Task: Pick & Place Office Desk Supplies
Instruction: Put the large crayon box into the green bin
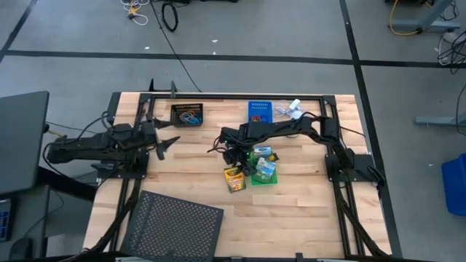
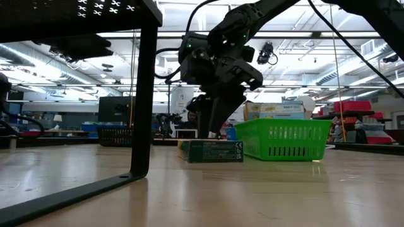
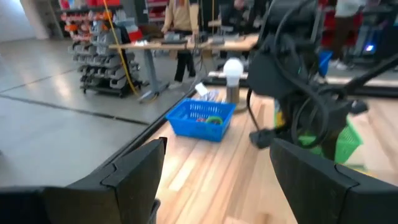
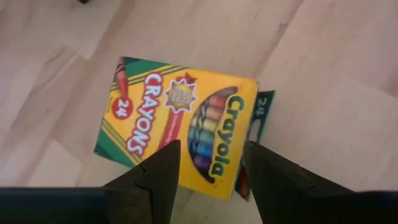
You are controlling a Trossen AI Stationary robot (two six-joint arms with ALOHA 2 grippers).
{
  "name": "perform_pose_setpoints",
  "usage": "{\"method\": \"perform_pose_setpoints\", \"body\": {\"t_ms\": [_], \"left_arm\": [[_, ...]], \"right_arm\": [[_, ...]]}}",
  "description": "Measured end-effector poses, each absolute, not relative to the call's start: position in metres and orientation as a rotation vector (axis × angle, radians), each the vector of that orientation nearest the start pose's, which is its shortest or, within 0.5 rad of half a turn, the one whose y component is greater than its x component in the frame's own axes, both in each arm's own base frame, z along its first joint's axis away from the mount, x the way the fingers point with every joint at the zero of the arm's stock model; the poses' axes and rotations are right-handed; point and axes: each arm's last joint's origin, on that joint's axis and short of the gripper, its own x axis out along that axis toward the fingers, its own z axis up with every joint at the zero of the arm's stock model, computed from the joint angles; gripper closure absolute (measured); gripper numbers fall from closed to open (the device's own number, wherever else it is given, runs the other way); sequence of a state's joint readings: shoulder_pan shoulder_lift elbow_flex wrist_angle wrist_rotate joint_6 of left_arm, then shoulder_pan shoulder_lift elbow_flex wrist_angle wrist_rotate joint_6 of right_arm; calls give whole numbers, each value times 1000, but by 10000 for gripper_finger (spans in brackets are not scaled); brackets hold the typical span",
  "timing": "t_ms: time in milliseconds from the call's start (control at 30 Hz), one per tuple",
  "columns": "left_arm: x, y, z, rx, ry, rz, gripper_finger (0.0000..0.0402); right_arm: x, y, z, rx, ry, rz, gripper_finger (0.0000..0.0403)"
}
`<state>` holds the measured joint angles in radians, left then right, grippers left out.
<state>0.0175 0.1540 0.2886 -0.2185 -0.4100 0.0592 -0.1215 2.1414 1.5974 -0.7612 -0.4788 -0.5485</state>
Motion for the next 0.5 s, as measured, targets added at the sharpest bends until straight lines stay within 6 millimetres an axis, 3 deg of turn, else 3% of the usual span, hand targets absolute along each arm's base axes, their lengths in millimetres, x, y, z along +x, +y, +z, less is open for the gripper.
{"method": "perform_pose_setpoints", "body": {"t_ms": [200, 367, 500], "left_arm": [[86, 11, 230, 76, 76, 407, 99], [87, 11, 229, 71, 81, 407, 99], [87, 11, 229, 67, 81, 407, 99]], "right_arm": [[428, -40, 160, -98, 1112, 603, 218], [430, -40, 144, -91, 1143, 609, 218], [431, -41, 143, -95, 1140, 618, 219]]}}
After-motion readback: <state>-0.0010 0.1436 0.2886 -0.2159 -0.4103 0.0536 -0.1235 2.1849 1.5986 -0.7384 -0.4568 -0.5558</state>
